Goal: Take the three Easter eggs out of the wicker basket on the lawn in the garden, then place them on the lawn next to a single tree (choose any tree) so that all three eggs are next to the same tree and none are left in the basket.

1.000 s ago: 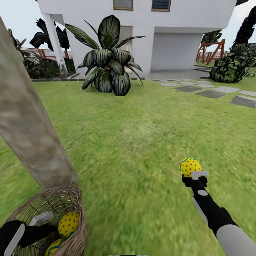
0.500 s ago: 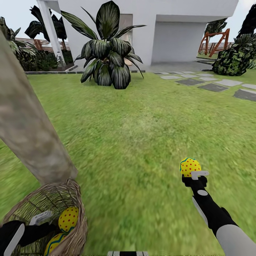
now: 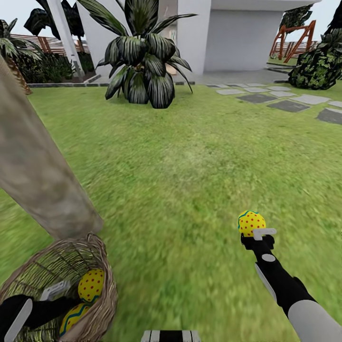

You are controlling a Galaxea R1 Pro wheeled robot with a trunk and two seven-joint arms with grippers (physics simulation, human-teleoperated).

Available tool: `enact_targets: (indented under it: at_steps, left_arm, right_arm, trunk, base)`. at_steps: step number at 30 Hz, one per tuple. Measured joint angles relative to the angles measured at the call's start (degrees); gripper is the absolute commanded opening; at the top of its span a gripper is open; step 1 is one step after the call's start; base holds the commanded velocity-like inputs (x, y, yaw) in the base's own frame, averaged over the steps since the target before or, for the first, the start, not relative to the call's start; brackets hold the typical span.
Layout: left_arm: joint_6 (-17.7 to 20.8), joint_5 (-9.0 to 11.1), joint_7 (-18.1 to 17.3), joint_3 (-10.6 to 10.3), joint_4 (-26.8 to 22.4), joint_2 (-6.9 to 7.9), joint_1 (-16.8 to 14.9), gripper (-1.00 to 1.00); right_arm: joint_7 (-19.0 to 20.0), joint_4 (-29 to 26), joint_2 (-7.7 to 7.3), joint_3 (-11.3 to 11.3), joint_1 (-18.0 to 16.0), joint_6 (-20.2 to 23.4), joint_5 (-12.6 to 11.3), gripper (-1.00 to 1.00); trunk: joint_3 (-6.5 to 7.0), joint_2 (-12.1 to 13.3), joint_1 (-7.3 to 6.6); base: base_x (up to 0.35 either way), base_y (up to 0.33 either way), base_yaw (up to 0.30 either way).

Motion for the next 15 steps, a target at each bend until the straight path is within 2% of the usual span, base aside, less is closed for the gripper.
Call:
enact_targets:
  at_steps: [15]
  left_arm:
    - [0.6,0.1,0.1,0.0,-0.3,-0.61,0.0,1.00]
  right_arm:
    - [0.0,0.0,0.00,0.0,0.0,0.0,0.0,-1.00]
  trunk:
    - [-3.33,-0.2,0.39]
  base:
    - [0.000,0.000,0.000]
